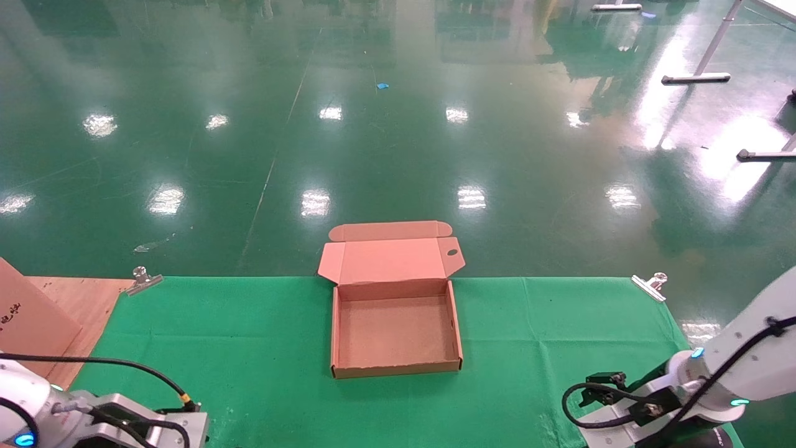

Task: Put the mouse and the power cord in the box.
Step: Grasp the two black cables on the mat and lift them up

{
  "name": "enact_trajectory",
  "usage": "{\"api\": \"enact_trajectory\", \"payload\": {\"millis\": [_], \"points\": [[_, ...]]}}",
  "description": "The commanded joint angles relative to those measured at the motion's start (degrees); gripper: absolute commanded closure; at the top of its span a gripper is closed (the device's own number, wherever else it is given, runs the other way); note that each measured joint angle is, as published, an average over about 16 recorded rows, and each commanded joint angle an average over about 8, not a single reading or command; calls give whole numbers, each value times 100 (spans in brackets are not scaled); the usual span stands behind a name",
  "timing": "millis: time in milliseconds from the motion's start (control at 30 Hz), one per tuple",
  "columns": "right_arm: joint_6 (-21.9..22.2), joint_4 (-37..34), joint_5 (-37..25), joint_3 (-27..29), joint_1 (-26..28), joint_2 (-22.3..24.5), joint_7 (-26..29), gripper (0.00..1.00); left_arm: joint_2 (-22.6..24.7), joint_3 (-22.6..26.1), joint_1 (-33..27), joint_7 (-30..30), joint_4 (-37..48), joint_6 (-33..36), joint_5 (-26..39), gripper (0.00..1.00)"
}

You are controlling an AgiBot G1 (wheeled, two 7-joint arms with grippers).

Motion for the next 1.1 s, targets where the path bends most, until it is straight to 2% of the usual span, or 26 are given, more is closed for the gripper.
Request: {"api": "enact_trajectory", "payload": {"millis": [33,533,600,633,800,867,900,1100], "points": [[169,-274,-154,-69,21,-145,-146,0,122,75,-37,118,282,-100,145,0],[657,-1821,-301,-203,87,-678,-1014,0,439,29,-243,820,1795,-783,198,0],[733,-1996,-312,-210,90,-740,-1100,19,462,15,-273,902,1930,-812,179,1],[776,-2080,-327,-219,93,-774,-1142,31,474,10,-289,944,1993,-822,171,7],[990,-2462,-391,-255,110,-937,-1334,93,532,2,-364,1137,2264,-859,159,69],[1058,-2606,-395,-256,127,-989,-1406,100,553,5,-394,1209,2356,-873,165,93],[1083,-2675,-388,-251,138,-1011,-1440,100,562,7,-409,1242,2398,-880,168,99],[1193,-3073,-333,-216,226,-1123,-1648,100,613,6,-491,1423,2639,-919,169,100]]}}
